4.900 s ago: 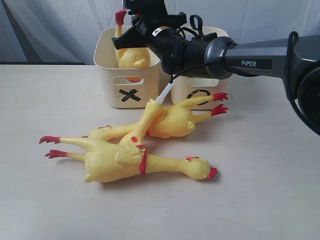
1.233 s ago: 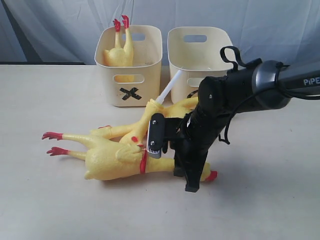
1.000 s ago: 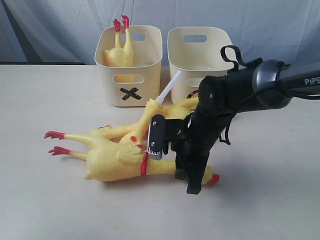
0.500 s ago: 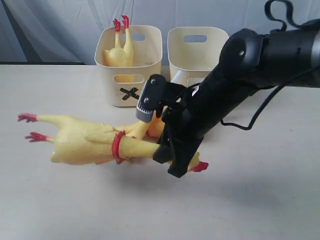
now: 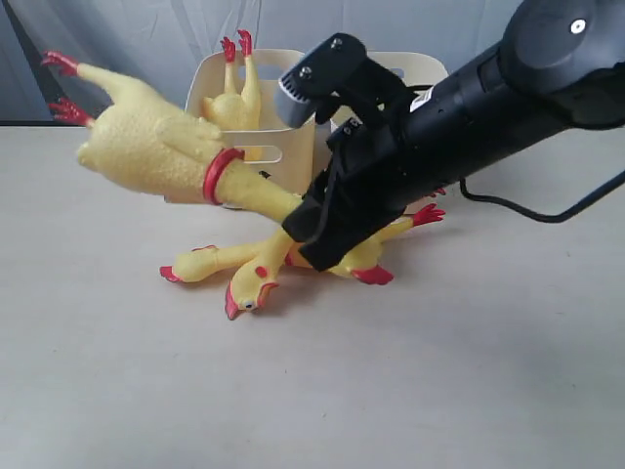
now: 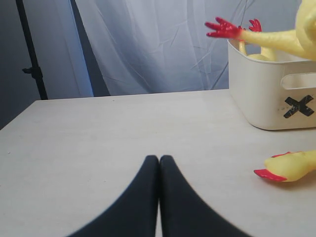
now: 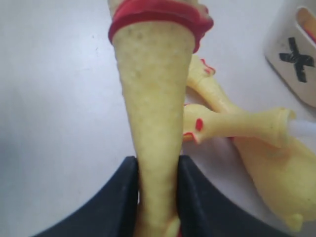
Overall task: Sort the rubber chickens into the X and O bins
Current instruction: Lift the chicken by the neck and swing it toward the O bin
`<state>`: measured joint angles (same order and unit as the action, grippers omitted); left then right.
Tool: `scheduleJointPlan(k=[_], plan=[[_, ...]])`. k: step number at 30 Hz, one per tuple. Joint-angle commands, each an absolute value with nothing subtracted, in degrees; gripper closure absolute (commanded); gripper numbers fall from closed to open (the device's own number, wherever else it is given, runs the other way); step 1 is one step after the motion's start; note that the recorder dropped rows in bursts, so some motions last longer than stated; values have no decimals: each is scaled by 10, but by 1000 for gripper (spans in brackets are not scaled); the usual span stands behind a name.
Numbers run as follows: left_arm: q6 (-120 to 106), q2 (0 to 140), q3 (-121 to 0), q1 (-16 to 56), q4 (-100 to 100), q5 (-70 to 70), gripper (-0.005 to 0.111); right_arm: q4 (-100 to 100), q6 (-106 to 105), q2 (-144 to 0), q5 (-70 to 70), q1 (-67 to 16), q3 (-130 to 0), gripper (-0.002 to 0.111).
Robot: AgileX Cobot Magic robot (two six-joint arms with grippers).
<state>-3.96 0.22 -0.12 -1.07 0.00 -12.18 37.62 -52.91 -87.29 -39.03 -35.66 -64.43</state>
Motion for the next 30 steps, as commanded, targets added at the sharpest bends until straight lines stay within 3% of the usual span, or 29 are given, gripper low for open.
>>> scheduleJointPlan(k=[1,7,17,30], plan=[[-37,0,0,-11,0,-116,106,360,-469,-838,-331,-353,-643,109],[-37,0,0,-11,0,-116,106,237,-334,-809,-267,-353,-643,109],[-37,0,0,-11,0,-116,106,-286,127,-802,-308,-353,-672,109],[-37,0,0,-11,0,-116,106,-479,153,-827,-389,-353,-672,109]])
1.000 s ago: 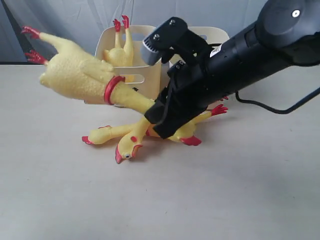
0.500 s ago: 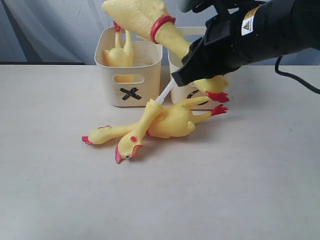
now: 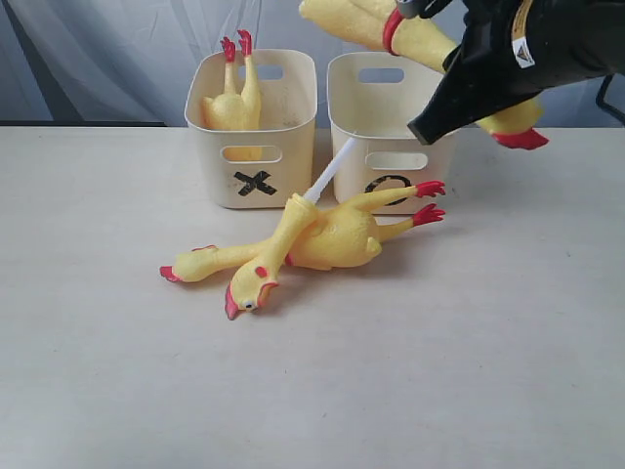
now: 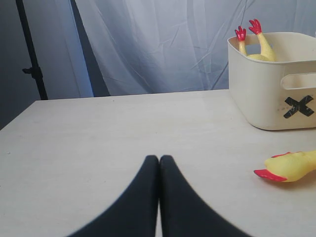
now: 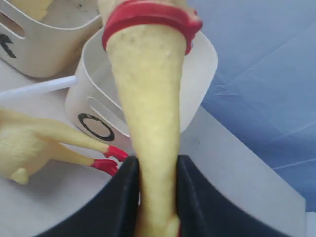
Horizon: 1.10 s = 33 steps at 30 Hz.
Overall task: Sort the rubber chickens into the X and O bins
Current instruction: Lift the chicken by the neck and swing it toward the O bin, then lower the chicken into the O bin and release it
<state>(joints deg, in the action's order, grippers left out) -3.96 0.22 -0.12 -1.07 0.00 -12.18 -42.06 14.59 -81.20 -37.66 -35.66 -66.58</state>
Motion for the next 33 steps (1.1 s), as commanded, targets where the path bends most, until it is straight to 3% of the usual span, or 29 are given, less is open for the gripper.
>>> scheduleJointPlan(k=[1,17,33], plan=[[-37,0,0,-11,0,-116,106,-490,153,-834,-394,-353,-672,109],[-37,0,0,-11,0,-116,106,-591,175,-937,-479,-353,-672,109],[-37,0,0,-11,0,-116,106,-679,190,-946,-493,-353,-672,109]])
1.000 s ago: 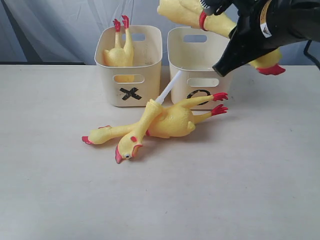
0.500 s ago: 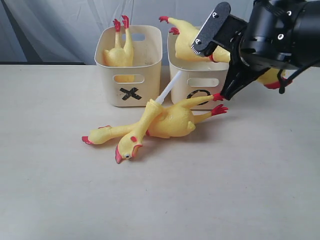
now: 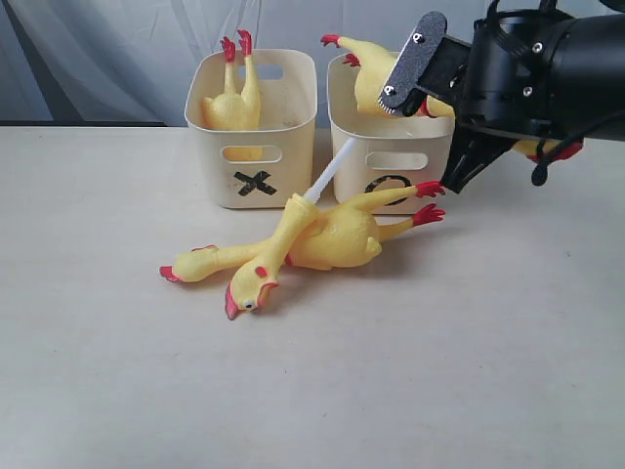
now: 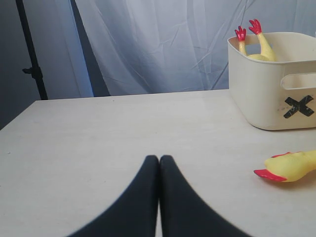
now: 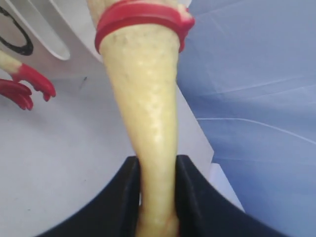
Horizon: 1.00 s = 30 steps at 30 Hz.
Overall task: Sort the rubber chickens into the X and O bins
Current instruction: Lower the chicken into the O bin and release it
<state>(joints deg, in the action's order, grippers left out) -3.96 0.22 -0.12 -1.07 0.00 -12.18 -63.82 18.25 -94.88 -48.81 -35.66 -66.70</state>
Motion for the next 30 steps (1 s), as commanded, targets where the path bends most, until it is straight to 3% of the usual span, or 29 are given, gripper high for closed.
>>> scheduleJointPlan(k=[1,30], plan=[[-37,0,0,-11,0,-116,106,-688,190,-946,-493,-353,-672,109],[-37,0,0,-11,0,-119,106,-693,152,-1045,-580,-353,-741,109]])
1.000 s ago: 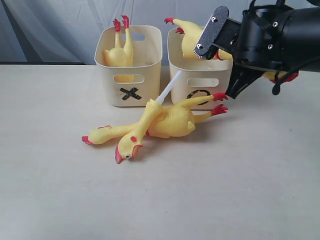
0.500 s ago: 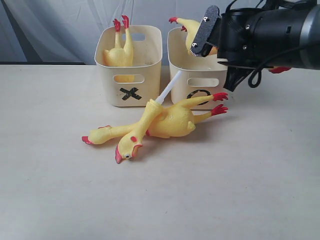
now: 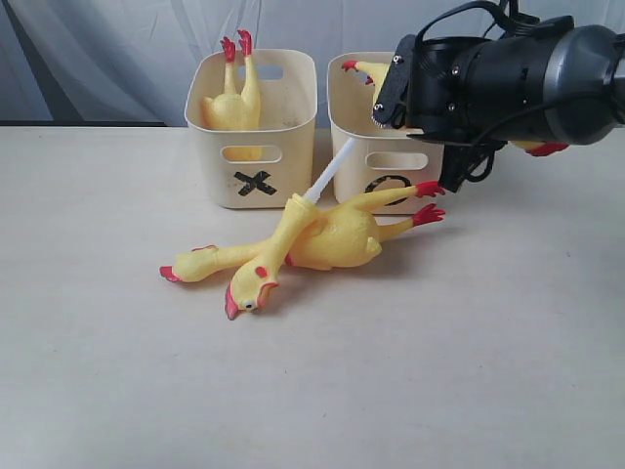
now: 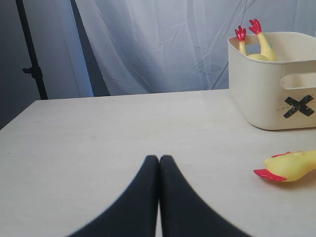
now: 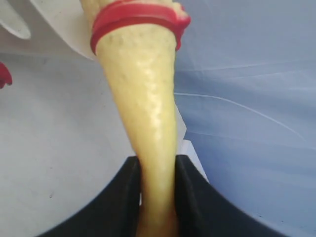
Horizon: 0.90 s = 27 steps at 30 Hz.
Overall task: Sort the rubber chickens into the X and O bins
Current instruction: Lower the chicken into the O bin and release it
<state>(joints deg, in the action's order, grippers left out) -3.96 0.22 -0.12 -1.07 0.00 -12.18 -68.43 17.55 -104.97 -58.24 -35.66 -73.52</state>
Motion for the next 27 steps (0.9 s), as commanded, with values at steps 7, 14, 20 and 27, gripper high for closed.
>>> scheduleJointPlan(k=[7,14,20,27], plan=[[-37,0,0,-11,0,-119,106,-693,150,-1045,-576,-353,-741,109],[-37,0,0,-11,0,-119,106,-693,150,-1045,-570,-353,-741,109],[-37,0,0,-11,0,-119,106,-693,150,-1045,-562,-353,-741,109],[-37,0,0,-11,0,-119,106,-693,150,-1045,-562,-353,-741,76]])
